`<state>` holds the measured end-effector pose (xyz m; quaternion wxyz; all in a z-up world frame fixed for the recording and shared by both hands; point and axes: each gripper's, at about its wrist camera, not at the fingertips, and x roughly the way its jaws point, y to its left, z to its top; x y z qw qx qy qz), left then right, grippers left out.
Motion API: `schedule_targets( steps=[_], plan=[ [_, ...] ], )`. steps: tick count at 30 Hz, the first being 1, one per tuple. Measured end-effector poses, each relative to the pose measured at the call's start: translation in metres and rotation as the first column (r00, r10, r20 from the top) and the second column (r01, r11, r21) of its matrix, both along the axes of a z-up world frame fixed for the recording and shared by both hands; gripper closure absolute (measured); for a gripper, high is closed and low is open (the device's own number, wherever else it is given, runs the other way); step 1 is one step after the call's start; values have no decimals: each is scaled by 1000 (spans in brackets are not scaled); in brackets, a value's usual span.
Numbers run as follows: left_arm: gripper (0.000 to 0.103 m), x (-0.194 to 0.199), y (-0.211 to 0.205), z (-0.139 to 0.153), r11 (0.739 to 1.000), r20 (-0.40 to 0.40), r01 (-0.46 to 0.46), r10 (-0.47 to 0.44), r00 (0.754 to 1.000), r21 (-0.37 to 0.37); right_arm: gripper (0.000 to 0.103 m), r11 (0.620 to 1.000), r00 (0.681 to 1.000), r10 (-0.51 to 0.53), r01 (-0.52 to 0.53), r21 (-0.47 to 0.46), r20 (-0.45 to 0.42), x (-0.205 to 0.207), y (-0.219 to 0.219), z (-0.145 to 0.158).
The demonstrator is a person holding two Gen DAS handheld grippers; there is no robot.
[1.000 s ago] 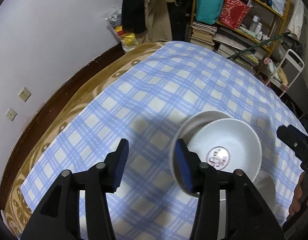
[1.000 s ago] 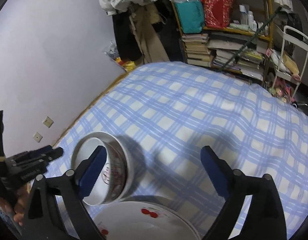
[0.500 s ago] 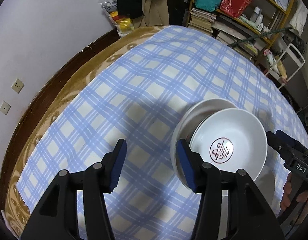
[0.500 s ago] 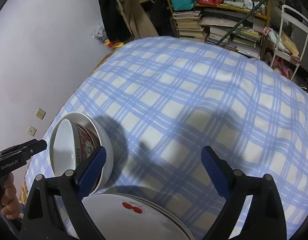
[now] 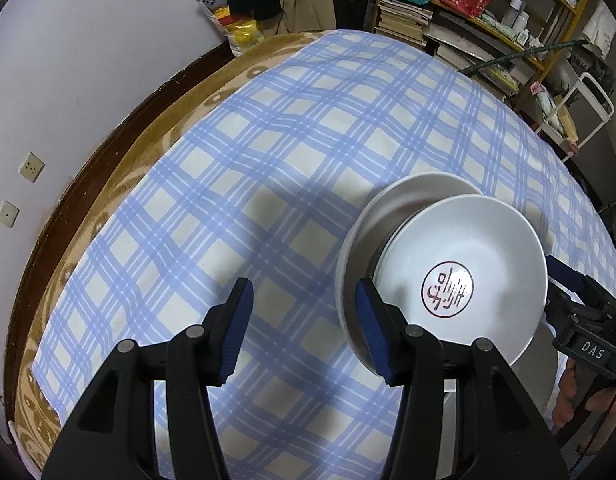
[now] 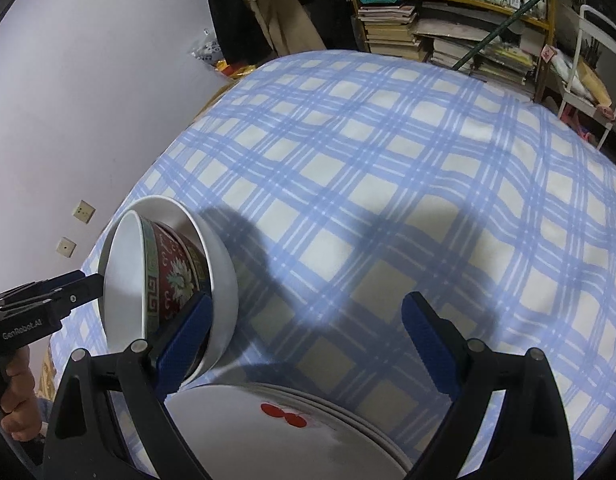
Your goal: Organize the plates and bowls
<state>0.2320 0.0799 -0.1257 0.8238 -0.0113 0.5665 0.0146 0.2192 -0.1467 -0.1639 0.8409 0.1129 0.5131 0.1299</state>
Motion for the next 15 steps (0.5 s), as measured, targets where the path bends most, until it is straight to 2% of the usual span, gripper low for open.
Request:
schedule_targets(
  steps=[7, 15],
  plan=[
    [51, 3, 1, -5, 1000, -17, -5, 6, 1000, 13, 3, 1000, 1000, 12, -12, -1, -9, 1, 3, -1],
    [51, 2, 1, -4, 1000, 2, 9, -9, 1000, 11, 4, 1000, 1000, 13, -14, -1, -11, 2, 4, -2]
  ],
)
